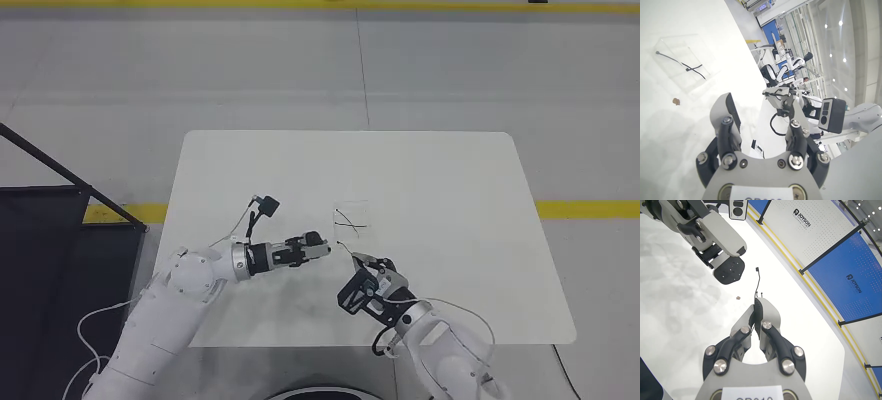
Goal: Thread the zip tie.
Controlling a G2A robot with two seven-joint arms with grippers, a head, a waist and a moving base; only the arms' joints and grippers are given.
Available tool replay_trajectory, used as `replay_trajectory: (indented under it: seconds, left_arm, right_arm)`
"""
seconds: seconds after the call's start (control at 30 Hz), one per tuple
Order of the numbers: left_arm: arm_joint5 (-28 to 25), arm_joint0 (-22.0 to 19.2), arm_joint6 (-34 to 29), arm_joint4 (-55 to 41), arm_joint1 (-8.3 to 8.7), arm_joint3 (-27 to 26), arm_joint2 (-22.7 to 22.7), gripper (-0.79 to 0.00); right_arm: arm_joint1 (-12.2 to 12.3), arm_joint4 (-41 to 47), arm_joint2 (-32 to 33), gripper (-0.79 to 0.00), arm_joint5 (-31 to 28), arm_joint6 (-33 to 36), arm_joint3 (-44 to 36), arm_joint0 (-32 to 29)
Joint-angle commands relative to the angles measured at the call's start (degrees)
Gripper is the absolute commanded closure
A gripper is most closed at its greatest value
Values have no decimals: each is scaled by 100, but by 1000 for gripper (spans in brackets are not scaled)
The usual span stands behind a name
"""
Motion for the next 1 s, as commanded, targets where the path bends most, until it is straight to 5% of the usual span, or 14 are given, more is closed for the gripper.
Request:
replay_trajectory:
  seconds: [0.0, 0.17, 0.33, 0.57, 0.97]
  left_arm:
    - [-16, 73, 102, 106, 3, -134, 26, -785]
    - [-66, 236, 525, 362, -3, -378, 70, -785]
    - [-5, 374, 1072, 748, -27, -568, 156, -388]
    - [165, 375, 1532, 926, -82, -559, 341, -277]
    - [197, 307, 1783, 914, -133, -464, 479, -237]
  right_arm:
    - [-8, -176, -48, 0, 89, 13, 43, 10]
    - [-73, -598, -331, 0, 475, 341, 79, 95]
    - [-129, -806, -518, 0, 697, 471, 86, 151]
    - [-175, -875, -592, 0, 839, 438, 130, 150]
    - [-244, -903, -648, 0, 769, 504, 203, 242]
